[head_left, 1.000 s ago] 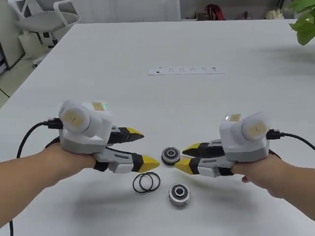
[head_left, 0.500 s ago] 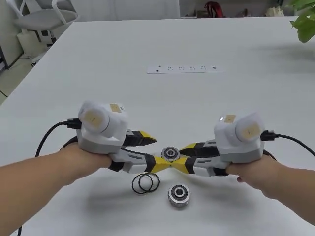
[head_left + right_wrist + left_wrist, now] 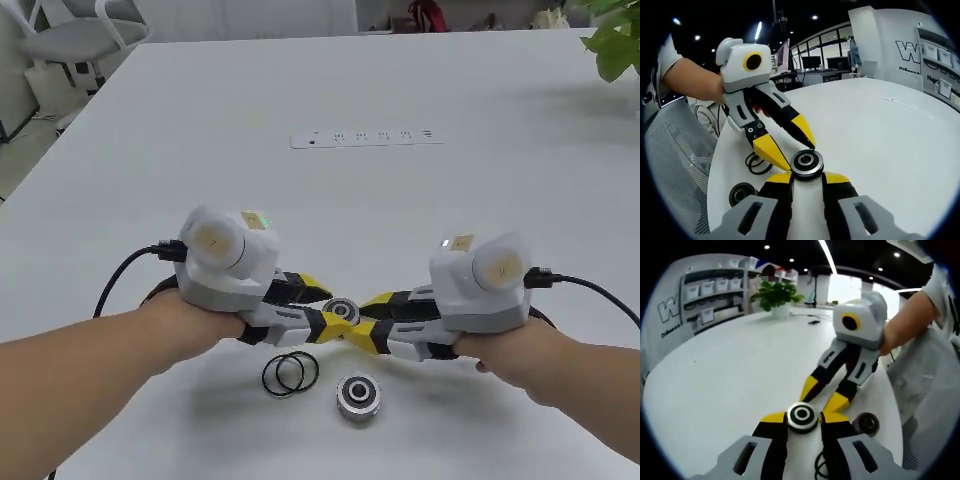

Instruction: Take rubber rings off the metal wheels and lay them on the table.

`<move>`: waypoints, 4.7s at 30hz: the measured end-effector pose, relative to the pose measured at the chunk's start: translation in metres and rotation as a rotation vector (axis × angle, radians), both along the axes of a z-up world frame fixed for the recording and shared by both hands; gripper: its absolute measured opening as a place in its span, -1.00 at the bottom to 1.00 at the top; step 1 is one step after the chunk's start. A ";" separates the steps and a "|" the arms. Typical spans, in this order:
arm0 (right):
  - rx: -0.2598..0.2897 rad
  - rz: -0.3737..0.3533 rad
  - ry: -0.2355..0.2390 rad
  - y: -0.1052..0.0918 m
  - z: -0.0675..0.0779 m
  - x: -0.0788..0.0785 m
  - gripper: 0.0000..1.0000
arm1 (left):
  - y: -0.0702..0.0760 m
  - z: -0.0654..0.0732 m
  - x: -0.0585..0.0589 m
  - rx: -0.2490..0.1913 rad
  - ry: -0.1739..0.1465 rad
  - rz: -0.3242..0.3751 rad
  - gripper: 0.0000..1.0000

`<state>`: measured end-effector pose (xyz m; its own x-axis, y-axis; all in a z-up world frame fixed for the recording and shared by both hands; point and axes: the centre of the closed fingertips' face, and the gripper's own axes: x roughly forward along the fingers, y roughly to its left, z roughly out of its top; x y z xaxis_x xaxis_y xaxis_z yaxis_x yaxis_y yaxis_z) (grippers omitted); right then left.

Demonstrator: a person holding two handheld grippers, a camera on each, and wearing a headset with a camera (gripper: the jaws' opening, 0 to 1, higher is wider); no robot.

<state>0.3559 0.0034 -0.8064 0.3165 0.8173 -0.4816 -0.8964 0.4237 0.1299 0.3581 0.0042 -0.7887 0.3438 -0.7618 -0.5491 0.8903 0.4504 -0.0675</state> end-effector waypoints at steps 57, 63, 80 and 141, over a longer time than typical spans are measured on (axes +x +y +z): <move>0.262 -0.242 0.283 -0.013 0.015 0.011 -1.00 | -0.003 -0.003 0.004 0.099 -0.099 0.017 -0.76; 0.263 -0.238 0.295 -0.012 0.016 0.011 -1.00 | -0.003 -0.003 0.004 0.104 -0.103 0.020 -0.76; 0.348 -0.094 0.337 0.009 0.035 -0.010 -1.00 | -0.003 -0.004 0.003 0.113 -0.106 0.010 -0.77; 0.365 -0.088 0.324 0.025 0.068 -0.028 -1.00 | 0.045 0.068 -0.059 -0.096 -0.131 -0.056 0.26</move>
